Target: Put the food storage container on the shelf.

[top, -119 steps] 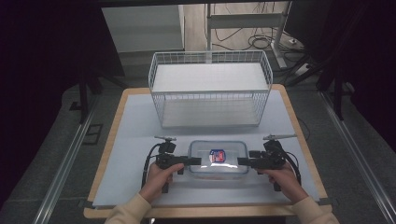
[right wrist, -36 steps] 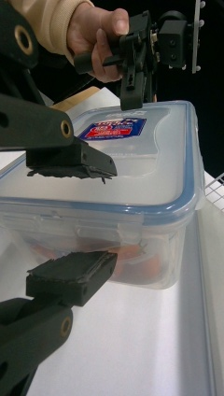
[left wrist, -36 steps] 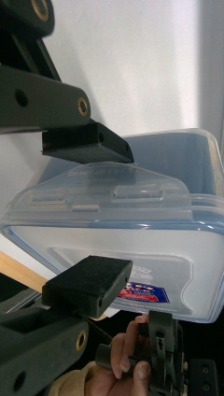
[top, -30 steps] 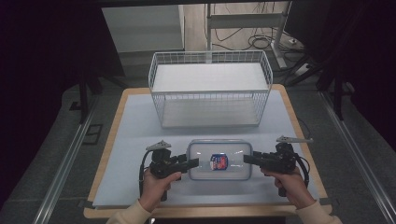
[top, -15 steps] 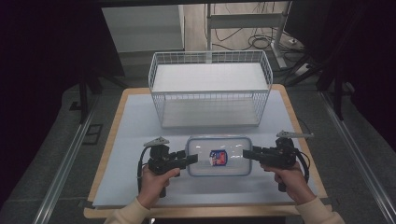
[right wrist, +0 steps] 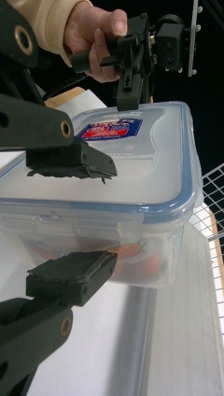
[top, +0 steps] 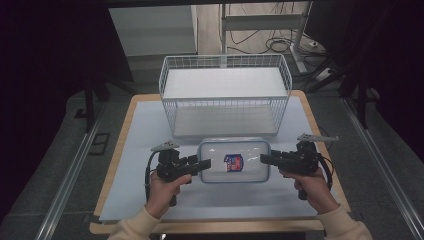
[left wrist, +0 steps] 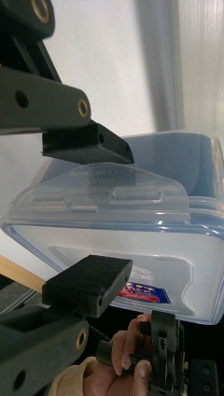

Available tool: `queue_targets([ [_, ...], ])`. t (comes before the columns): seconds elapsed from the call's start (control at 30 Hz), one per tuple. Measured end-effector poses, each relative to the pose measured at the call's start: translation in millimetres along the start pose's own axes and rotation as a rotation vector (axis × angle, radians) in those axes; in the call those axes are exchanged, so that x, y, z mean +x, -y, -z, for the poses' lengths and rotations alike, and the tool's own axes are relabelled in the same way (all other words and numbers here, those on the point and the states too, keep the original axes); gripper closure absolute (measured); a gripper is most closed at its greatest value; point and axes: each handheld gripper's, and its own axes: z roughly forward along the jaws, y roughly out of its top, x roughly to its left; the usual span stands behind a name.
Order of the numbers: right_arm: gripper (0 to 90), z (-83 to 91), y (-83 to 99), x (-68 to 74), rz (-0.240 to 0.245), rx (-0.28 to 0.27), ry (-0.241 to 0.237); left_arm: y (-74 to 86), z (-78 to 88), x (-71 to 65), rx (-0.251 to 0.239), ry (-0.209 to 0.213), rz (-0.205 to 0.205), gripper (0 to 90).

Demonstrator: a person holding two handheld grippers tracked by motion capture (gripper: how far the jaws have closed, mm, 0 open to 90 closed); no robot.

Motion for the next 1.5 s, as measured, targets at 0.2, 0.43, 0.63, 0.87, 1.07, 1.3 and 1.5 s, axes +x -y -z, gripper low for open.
queue_targets([
  [0.2,52.9,3.2,-9.4,4.0,0.018,-0.017,0.000,-8.8,3.2,-3.4,-0.010,0.002,-0.011,44.3],
  [0.43,52.9,3.9,-19.3,6.1,0.042,-0.026,0.003,-15.7,4.5,-3.2,-0.018,0.004,-0.008,44.3],
  [0.63,53.0,3.5,-31.8,9.5,0.059,-0.032,0.002,-23.7,7.8,-3.5,-0.038,0.002,-0.016,44.2],
  [0.87,53.0,2.3,-44.3,9.5,0.066,-0.043,-0.002,-35.0,9.4,-2.8,-0.045,-0.003,-0.025,44.3],
  [1.07,53.0,1.9,-52.1,7.9,0.073,-0.062,-0.010,-48.2,11.5,-5.0,-0.054,-0.013,-0.045,44.3],
  [1.3,53.0,2.2,-65.2,8.0,0.078,-0.080,-0.019,-64.5,14.9,-7.3,-0.059,-0.017,-0.066,44.3],
  [1.5,53.0,2.4,-79.4,10.9,0.084,-0.093,-0.009,-77.2,16.3,-5.2,-0.066,-0.008,-0.060,44.3],
])
